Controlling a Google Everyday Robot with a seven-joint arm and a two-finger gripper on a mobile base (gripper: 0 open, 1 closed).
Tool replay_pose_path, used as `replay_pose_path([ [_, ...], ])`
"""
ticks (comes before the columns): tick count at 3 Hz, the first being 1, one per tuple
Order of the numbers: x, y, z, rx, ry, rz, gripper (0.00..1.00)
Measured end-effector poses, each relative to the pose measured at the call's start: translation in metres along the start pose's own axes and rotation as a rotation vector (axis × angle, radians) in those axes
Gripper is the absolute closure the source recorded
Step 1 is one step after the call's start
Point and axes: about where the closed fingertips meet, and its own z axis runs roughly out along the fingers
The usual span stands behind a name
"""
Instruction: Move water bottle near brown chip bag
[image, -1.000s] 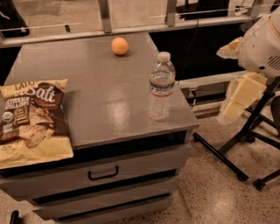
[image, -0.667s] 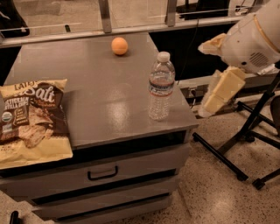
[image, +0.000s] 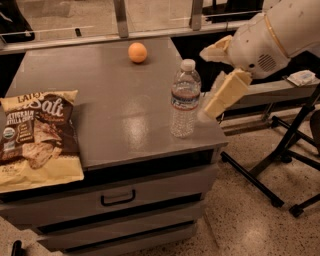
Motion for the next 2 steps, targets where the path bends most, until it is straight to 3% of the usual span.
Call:
replay_pose_path([
  [1, -0.004, -0.010, 0.029, -0.035, -0.005, 0.037, 0.36],
  [2, -0.017, -0.019, 0.063, -0.093, -0.012, 0.053, 0.67],
])
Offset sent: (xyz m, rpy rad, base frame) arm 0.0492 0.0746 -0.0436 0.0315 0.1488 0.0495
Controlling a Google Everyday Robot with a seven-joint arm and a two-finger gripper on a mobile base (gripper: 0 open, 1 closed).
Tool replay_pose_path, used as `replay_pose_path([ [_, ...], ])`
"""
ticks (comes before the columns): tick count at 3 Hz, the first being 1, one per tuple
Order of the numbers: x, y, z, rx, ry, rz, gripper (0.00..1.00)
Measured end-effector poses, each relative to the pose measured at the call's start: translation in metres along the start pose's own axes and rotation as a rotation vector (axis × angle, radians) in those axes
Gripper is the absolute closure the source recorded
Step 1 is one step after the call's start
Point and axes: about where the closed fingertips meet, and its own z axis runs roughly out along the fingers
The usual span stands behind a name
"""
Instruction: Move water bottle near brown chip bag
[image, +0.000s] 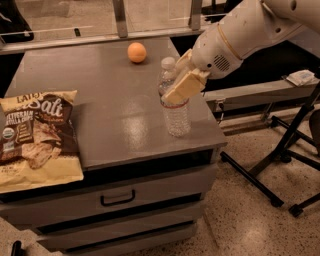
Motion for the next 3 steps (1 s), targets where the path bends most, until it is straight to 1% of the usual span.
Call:
replay_pose_path([
  [1, -0.004, -0.001, 0.002, -0.012, -0.005, -0.002, 0.90],
  [2, -0.028, -0.007, -0.004, -0.024, -0.054, -0.037, 1.00],
  [3, -0.074, -0.017, -0.008, -0.031, -0.163, -0.082, 1.00],
])
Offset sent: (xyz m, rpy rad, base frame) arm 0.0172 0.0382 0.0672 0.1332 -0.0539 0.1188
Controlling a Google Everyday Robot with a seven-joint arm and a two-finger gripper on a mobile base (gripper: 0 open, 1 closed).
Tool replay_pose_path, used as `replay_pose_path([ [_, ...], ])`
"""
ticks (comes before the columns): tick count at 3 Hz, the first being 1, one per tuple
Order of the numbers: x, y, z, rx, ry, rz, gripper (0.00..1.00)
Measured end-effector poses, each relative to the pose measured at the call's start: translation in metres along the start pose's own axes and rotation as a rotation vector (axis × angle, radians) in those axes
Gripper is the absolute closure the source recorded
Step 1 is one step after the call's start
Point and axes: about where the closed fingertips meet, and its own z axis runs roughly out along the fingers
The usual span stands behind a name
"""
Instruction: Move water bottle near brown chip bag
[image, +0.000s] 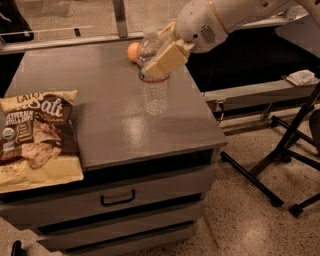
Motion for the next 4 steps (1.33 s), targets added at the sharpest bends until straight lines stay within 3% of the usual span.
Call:
replay_pose_path([
  [1, -0.050, -0.010, 0.022, -0.033, -0.121, -0.032, 1.00],
  [2, -0.084, -0.007, 0.068, -0.078, -0.178, -0.057, 1.00],
  [3, -0.091, 0.007, 0.111, -0.140, -0.140, -0.089, 1.00],
  [4, -0.091, 0.010, 0.118, -0.151, -0.130, -0.096, 1.00],
])
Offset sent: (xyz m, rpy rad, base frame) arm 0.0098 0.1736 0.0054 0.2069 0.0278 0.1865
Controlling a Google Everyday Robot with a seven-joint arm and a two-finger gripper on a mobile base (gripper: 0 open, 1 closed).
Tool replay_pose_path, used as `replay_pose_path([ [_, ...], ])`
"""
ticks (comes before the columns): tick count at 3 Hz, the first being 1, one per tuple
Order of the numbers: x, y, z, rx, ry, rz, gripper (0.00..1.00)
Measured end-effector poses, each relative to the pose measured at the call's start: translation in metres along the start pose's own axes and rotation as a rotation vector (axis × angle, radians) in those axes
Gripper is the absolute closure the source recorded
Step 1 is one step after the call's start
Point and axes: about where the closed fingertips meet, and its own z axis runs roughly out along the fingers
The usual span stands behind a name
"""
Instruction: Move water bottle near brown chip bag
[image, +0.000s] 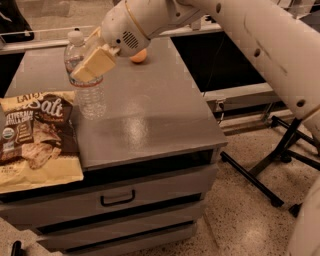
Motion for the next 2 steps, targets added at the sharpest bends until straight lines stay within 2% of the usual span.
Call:
replay_pose_path([
  [1, 0.010, 0.005, 0.008, 0.004, -0.017, -0.018, 1.00],
  [2, 0.035, 0.010, 0.020, 0.012, -0.034, -0.050, 1.00],
])
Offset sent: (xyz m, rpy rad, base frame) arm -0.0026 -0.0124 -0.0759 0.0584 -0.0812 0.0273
